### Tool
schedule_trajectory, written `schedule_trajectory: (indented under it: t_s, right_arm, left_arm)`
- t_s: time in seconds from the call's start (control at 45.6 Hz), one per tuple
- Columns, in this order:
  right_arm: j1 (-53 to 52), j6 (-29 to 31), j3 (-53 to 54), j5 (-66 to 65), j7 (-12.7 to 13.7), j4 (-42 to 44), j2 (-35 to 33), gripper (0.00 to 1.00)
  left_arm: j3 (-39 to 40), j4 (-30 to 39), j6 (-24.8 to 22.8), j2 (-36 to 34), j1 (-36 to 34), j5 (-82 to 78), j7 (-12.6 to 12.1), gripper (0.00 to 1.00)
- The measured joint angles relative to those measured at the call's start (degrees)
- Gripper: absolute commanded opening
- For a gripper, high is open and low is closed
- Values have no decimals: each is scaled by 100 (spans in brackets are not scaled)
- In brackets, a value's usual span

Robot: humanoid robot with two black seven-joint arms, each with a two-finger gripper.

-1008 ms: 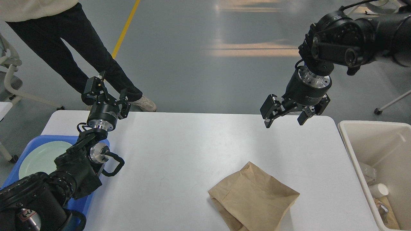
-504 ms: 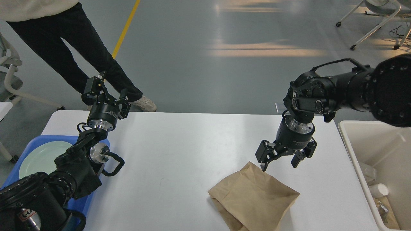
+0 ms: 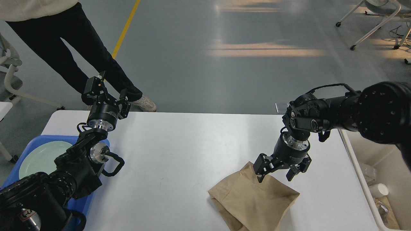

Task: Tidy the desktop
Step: 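Lower the right gripper and pinch the top of the brown paper bag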

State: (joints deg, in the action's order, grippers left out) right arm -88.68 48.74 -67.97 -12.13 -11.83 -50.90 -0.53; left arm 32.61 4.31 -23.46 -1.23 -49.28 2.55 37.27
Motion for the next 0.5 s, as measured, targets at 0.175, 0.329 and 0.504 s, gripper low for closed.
schedule_trajectory:
  t_s: [0.175,0.329,0.504]
  right_arm:
    - [245,-167,59,0,-31,52,-5,98]
    - [287,-182,104,4,-31,102,-16,78]
    - [384,-224,108,250,-24,174,-16,59]
  left_arm:
    - [0,0,0,0,0,0,0,97]
    - [0,0,0,0,0,0,0,97]
    - [0,0,0,0,0,0,0,97]
